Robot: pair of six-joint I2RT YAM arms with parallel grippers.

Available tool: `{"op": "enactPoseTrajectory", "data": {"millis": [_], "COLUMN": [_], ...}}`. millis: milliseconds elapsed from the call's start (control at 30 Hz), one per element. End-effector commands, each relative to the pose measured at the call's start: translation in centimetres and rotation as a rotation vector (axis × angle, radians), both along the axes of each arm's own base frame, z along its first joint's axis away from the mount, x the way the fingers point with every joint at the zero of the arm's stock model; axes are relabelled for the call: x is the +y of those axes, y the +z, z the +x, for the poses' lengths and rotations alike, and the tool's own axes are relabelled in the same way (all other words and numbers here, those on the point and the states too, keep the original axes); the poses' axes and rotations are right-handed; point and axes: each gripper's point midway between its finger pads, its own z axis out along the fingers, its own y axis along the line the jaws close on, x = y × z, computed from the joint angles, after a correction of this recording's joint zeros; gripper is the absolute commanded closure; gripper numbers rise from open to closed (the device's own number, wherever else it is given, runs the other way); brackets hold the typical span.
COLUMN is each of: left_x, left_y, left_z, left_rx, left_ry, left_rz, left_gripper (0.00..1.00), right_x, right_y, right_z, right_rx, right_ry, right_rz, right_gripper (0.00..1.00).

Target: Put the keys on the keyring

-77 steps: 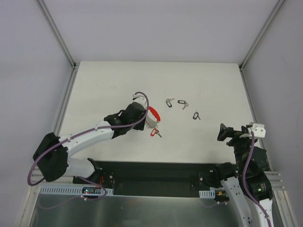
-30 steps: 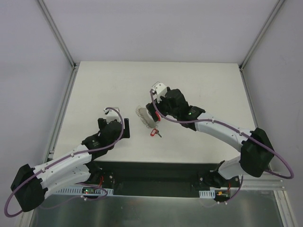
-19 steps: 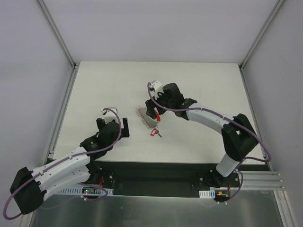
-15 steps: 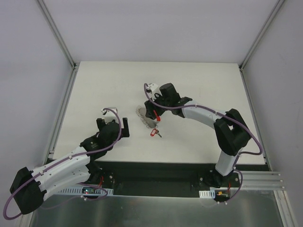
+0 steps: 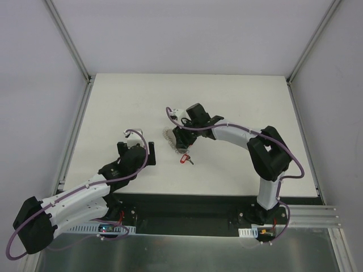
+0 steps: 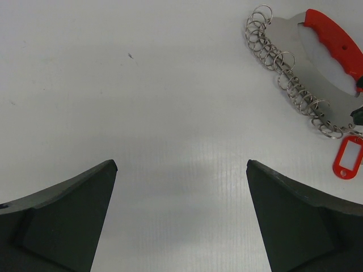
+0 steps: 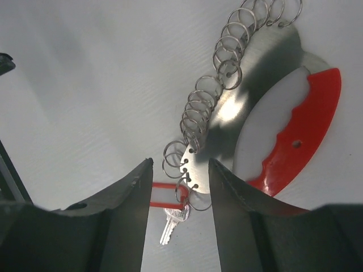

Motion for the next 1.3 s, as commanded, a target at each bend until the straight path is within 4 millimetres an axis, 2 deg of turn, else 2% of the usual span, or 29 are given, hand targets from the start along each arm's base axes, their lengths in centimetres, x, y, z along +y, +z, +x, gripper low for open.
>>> {"op": "enactPoseTrajectory", "data": {"millis": [0, 33, 167, 433, 633, 1033, 1267], "left_x": [-0.6, -0.6, -0.3, 1.6, 2.5, 2.6, 2.5], "left_y": [1.2, 1.2, 1.3, 1.7, 2.7, 2.9, 2.9], "left_z": [0.8, 0.8, 0.8, 0.3, 0.0, -0.1, 0.0], "left_rx": [-0.033, -0.035, -0.045, -0.111, -0.177, -0.191, -0.187], "left_ry": [0.010, 0.011, 0.032, 0.139, 0.168, 0.177, 0.175], "left_rz": [-0.045, -0.046, -0.059, -0.142, -0.199, -0.219, -0.217], "left_gripper": [0.01, 0.01, 0.01, 0.02, 0.03, 0.04, 0.04], "right_x": [-0.7, -0.6, -0.9, -0.7, -0.4, 0.1, -0.3], "right_y": [0.6, 0.5, -0.2, -0.7, -1.5, -2.4, -3.1], "right_z": [-1.2, -1.9, -2.4, -2.6, -2.7, -2.8, -2.0], "right_rx": [-0.089, -0.105, -0.175, -0.258, -0.288, -0.340, -0.372], "right_ry": [0.069, 0.090, 0.104, 0.118, 0.136, 0.164, 0.146], "right_rz": [-0.087, -0.115, -0.193, -0.262, -0.310, -0.368, -0.421], "right_gripper": [0.53, 0.53, 0.55, 0.60, 0.64, 0.72, 0.76]}}
